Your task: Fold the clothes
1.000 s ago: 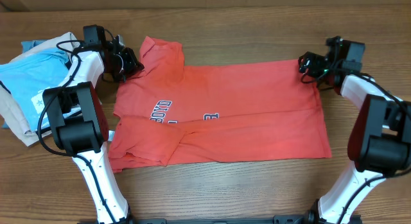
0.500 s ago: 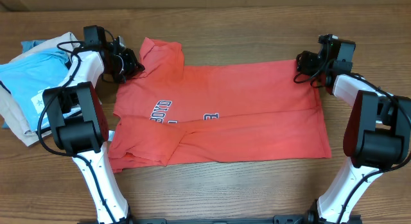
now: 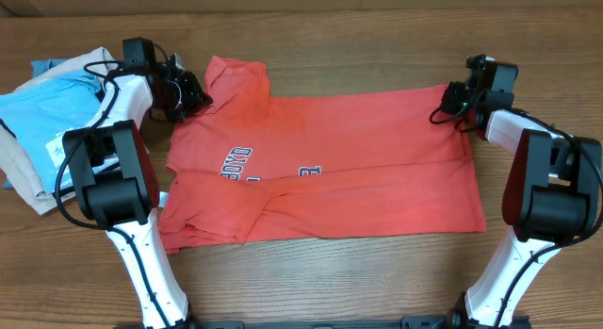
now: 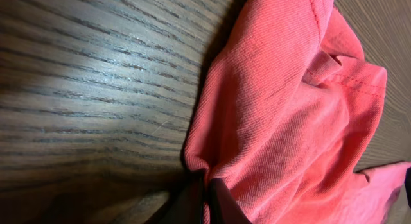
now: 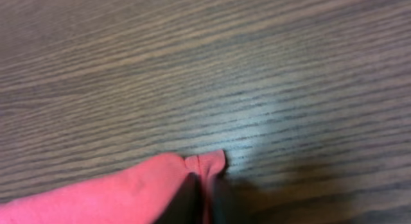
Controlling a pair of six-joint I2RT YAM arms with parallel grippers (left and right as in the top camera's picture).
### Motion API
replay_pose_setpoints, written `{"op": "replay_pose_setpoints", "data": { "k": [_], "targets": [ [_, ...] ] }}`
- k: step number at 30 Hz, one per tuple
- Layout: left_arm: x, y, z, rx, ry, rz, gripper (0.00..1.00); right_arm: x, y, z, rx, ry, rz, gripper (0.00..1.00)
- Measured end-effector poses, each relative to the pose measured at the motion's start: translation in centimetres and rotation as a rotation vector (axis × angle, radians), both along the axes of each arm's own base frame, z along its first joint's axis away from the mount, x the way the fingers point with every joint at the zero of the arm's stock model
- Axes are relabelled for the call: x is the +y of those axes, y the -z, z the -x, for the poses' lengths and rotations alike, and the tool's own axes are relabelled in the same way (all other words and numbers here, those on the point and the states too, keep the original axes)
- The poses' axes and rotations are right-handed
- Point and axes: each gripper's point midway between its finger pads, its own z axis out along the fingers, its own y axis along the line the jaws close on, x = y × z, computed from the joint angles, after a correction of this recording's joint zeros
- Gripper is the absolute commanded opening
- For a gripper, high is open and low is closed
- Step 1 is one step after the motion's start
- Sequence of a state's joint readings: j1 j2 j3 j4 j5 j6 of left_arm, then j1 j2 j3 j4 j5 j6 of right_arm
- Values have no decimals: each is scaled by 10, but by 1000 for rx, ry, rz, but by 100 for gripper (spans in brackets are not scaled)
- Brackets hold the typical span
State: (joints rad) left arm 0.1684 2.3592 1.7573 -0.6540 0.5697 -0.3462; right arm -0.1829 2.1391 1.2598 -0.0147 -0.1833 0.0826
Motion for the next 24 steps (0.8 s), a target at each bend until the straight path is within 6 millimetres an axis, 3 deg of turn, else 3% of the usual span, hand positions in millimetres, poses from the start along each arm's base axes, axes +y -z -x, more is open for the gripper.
{"op": "replay_pose_setpoints", "data": {
  "k": [15, 19, 24],
  "targets": [
    [0, -6, 0, -14, 10, 3, 4, -10, 0, 12, 116, 39, -35, 4],
    [2, -30, -2, -55, 15, -20, 4, -13, -6, 21, 178, 47, -47, 4],
    [4, -81, -1, -139, 30, -51, 4, -13, -28, 29, 230, 57, -50, 4]
  ]
}}
